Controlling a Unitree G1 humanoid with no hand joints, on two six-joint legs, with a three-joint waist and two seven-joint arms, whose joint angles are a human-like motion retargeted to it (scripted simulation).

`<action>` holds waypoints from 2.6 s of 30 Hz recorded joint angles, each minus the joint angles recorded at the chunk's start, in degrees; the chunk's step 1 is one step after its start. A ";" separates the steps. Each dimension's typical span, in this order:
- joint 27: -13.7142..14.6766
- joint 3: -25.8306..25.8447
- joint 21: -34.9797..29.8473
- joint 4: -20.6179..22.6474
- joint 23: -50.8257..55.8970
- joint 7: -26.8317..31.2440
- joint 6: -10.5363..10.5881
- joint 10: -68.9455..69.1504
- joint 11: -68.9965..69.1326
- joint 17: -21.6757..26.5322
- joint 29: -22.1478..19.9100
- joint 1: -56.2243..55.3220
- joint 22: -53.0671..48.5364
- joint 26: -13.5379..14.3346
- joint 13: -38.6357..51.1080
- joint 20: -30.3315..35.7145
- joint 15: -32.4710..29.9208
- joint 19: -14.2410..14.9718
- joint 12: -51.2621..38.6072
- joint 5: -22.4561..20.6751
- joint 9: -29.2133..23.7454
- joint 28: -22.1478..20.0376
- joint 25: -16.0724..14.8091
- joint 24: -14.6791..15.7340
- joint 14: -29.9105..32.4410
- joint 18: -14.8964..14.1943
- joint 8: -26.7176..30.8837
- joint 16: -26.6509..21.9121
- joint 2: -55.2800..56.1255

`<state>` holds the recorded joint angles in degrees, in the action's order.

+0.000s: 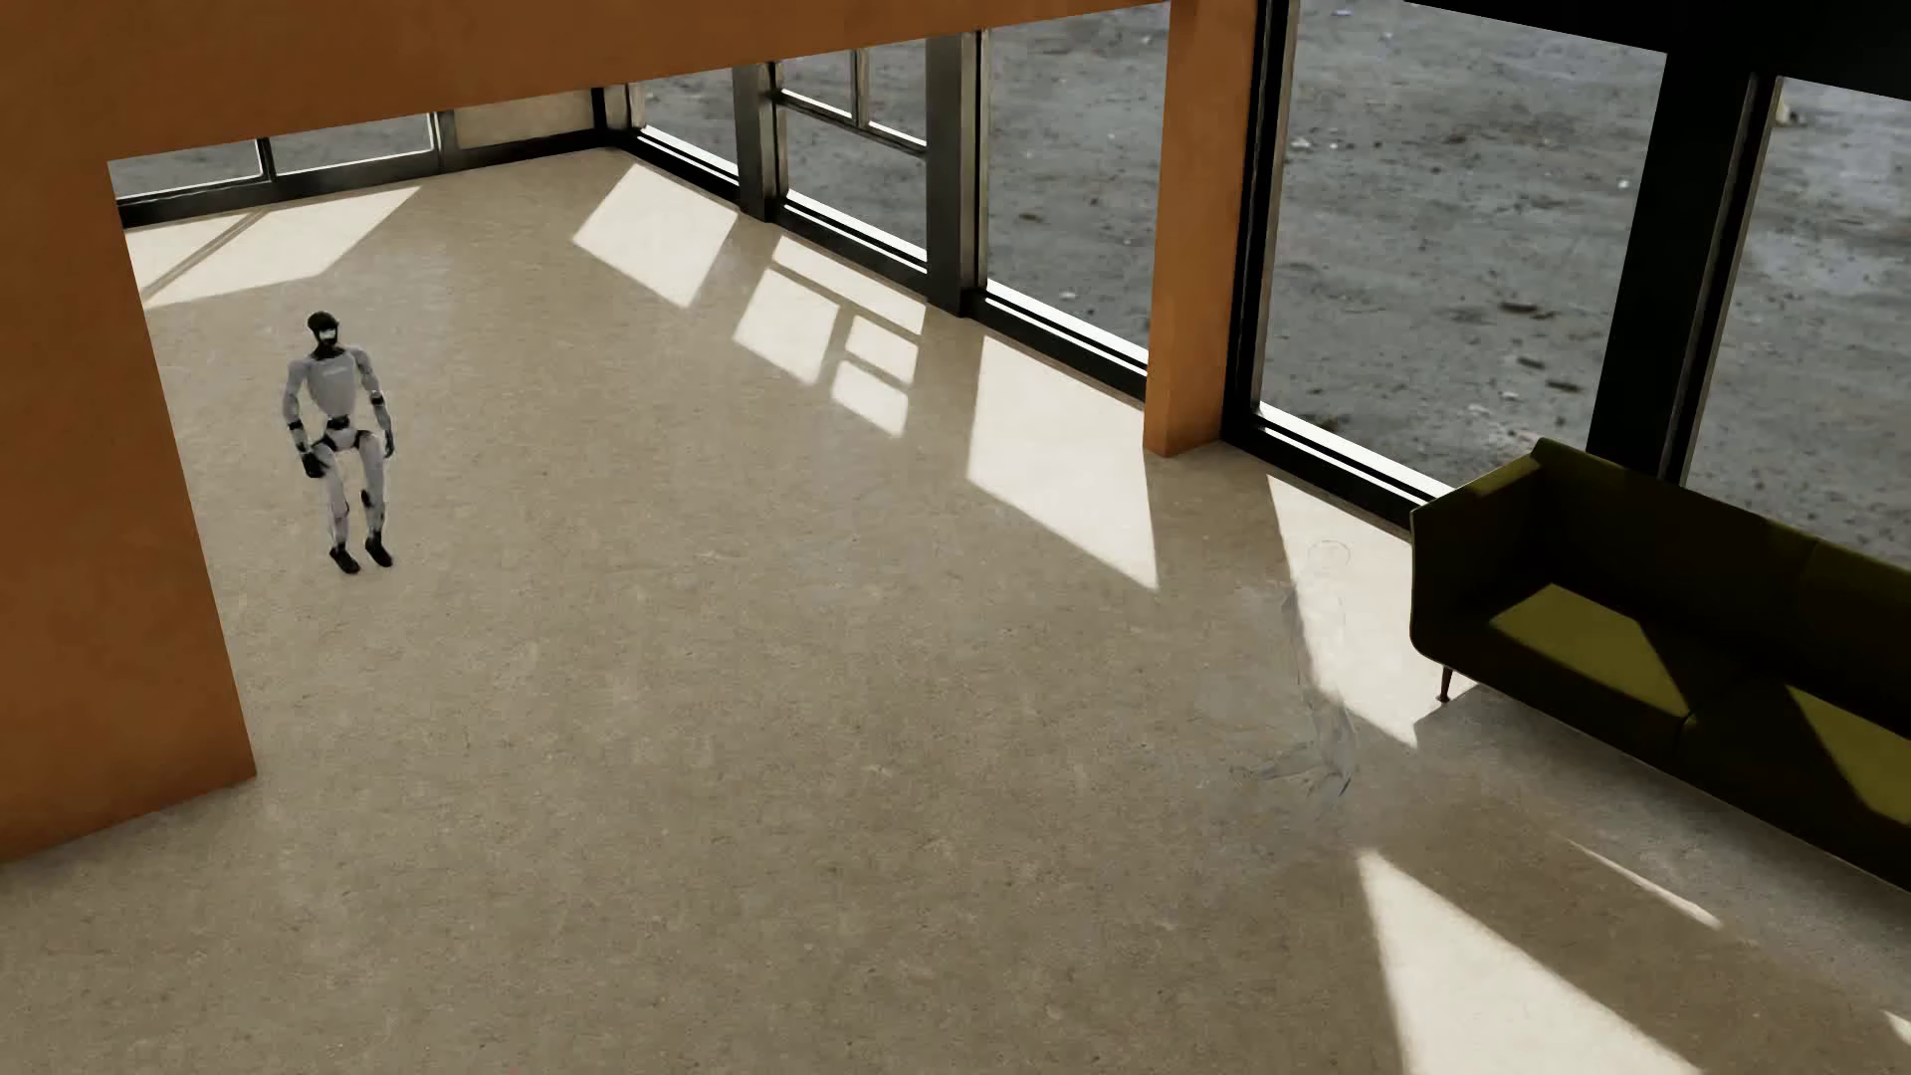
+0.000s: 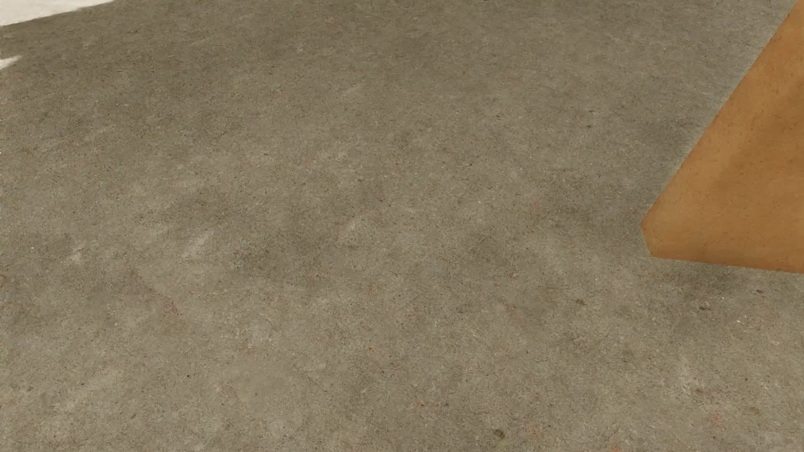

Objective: Walk to the sofa

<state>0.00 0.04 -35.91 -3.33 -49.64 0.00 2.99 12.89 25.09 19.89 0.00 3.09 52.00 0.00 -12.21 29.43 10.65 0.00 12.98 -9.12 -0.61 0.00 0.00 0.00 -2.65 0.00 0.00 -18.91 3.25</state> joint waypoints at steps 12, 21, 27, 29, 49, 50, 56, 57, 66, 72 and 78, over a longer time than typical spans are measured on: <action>0.00 -12.23 3.55 -1.12 12.10 0.00 -1.29 39.43 -0.32 1.78 0.00 -28.15 -1.54 0.00 2.46 -3.71 8.90 0.00 5.03 0.54 -4.81 0.00 0.00 0.00 -12.80 0.00 0.00 -0.94 -10.35; 0.00 -19.12 -1.35 -3.26 7.52 0.00 -2.85 34.29 2.00 1.37 0.00 -40.45 6.32 0.00 5.49 -1.29 7.94 0.00 6.21 4.56 -4.69 0.00 0.00 0.00 -7.46 0.00 0.00 -1.13 -24.36; 0.00 -7.97 -1.83 2.81 -0.59 0.00 -0.92 33.81 52.32 0.84 0.00 -19.79 1.71 0.00 -1.19 -0.56 -16.30 0.00 3.37 5.98 -6.21 0.00 0.00 0.00 -17.75 0.00 0.00 -0.43 3.77; 0.00 -1.70 -3.86 2.81 -1.91 0.00 0.84 25.83 42.75 1.35 0.00 -9.18 -2.68 0.00 -1.80 -2.68 -18.24 0.00 2.09 4.46 -7.34 0.00 0.00 0.00 -16.60 0.00 0.00 -0.74 14.20; 0.00 -14.99 4.68 -5.31 10.67 0.00 0.22 18.69 -1.51 5.41 0.00 -29.86 -1.31 0.00 4.86 -4.73 11.59 0.00 7.13 1.87 -3.68 0.00 0.00 0.00 -6.76 0.00 0.00 -1.87 -18.73; 0.00 -15.99 4.61 -6.65 10.74 0.00 0.42 -3.05 -1.37 5.55 0.00 -31.07 -0.50 0.00 6.28 -4.35 12.20 0.00 7.33 2.30 -2.90 0.00 0.00 0.00 8.88 0.00 0.00 -1.92 -21.28; 0.00 -16.42 8.08 2.95 3.18 0.00 -3.66 37.29 41.21 1.36 0.00 -28.67 5.08 0.00 0.78 -5.26 -24.98 0.00 7.80 11.89 -3.18 0.00 0.00 0.00 -11.35 0.00 0.00 -0.49 -13.17; 0.00 -13.49 4.31 4.63 0.53 0.00 -3.32 34.68 50.50 0.94 0.00 -22.43 4.00 0.00 1.26 -5.17 -19.79 0.00 7.71 10.84 -4.23 0.00 0.00 0.00 -12.90 0.00 0.00 -0.48 -7.68; 0.00 8.78 -0.23 1.05 -2.13 0.00 1.66 18.55 1.66 0.59 0.00 15.01 -12.63 0.00 -7.86 -10.86 8.67 0.00 -0.55 8.32 -3.60 0.00 0.00 0.00 -19.44 0.00 0.00 -3.25 25.28; 0.00 3.59 4.62 -6.86 -6.53 0.00 8.64 64.71 15.66 0.92 0.00 -2.22 -4.26 0.00 -5.89 -7.87 -20.34 0.00 4.12 -2.87 -3.46 0.00 0.00 0.00 0.89 0.00 0.00 -1.83 20.36; 0.00 -15.99 9.59 -2.16 9.72 0.00 4.69 36.49 -1.44 4.89 0.00 -28.13 1.58 0.00 0.60 -4.95 9.57 0.00 12.03 1.04 -3.82 0.00 0.00 0.00 -8.88 0.00 0.00 -4.14 -16.21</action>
<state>0.00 -15.95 -26.32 -5.49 -39.91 0.00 7.69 49.37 23.65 24.78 0.00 -25.04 53.58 0.00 -11.61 24.48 20.22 0.00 25.01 -8.08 -4.43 0.00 0.00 0.00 -11.53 0.00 0.00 -23.05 -12.96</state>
